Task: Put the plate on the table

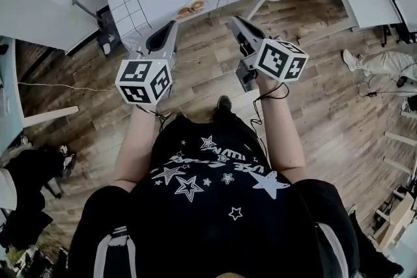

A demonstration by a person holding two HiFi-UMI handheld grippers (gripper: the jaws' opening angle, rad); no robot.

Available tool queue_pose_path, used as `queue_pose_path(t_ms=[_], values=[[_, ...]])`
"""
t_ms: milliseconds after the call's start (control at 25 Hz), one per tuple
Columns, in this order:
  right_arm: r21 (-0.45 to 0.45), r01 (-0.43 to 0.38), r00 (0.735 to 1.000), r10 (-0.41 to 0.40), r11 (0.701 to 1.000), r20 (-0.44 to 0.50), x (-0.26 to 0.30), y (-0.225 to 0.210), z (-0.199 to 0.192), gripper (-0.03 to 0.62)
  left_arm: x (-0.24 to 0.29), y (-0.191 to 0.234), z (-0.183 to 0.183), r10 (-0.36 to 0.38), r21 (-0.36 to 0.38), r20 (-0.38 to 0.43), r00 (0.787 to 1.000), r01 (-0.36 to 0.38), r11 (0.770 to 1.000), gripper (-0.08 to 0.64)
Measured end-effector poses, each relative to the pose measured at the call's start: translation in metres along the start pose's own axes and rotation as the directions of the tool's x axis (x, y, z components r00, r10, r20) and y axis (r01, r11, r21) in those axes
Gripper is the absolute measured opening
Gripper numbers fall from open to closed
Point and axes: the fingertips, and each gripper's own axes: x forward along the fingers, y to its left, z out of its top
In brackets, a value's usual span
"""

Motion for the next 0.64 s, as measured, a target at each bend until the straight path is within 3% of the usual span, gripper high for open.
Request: queue_pose_path(t_ms=[280, 440, 640], values=[[-0.046, 0.099, 0.995, -0.098, 0.994, 0.030, 0.001, 0.047, -0.016, 0.023, -0.038, 0.024, -0.003, -0.069, -0.006, -0.024, 0.997, 0.069, 0.998, 0.009], [-0.026, 0.103, 0.993, -0.102, 0.994, 0.052, 0.008, 0.057, -0.035, 0.023, -0.048, 0.032, -0.019, -0.092, 0.003, -0.038, 0.995, 0.092, 0.996, 0.009], [-0.058, 0.115, 0.993, -0.113, 0.992, 0.034, 0.033, 0.089, -0.020, 0.022, -0.063, 0.056, 0.002, -0.115, -0.022, -0.020, 0.993, 0.114, 0.993, 0.009]])
